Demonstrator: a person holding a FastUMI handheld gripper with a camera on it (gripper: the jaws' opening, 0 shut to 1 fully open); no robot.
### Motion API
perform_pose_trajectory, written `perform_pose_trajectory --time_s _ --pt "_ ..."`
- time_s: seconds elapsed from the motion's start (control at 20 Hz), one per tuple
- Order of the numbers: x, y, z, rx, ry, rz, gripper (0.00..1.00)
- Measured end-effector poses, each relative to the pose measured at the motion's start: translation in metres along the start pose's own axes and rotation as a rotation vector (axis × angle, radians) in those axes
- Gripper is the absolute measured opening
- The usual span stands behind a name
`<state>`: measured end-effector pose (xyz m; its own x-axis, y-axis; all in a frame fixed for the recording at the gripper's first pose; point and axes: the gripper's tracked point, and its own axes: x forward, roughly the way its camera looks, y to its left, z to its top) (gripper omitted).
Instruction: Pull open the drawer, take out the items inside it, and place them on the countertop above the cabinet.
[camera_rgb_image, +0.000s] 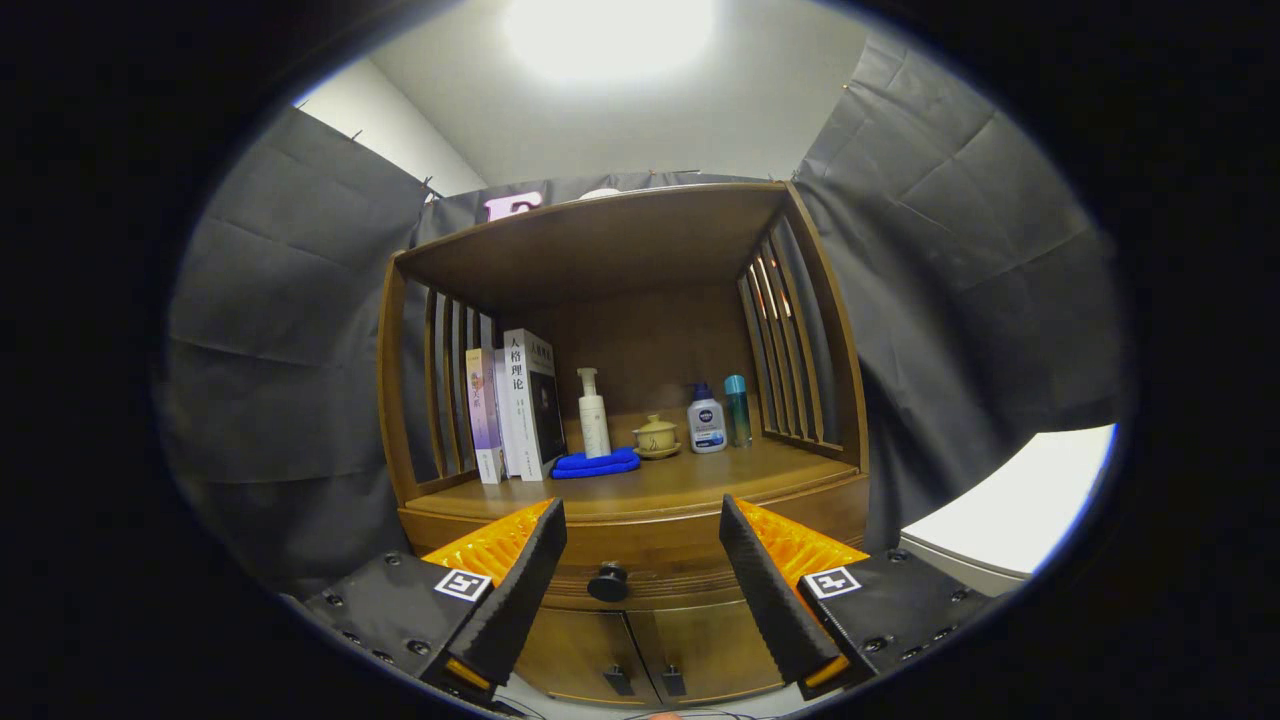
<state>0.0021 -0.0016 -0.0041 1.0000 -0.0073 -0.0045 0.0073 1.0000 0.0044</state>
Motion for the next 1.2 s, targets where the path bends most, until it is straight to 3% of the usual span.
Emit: perform_pose_trajectory --time_s 0.65,0.9,1.2 --pt "0.021 0.016 -0.009 0.009 0.040 0.039 0.98" --pt "0.048 0.035 -0.031 -0.040 0.092 0.078 0.98" --pt "0.078 0.044 -0.072 -0.008 0.202 0.077 0.98"
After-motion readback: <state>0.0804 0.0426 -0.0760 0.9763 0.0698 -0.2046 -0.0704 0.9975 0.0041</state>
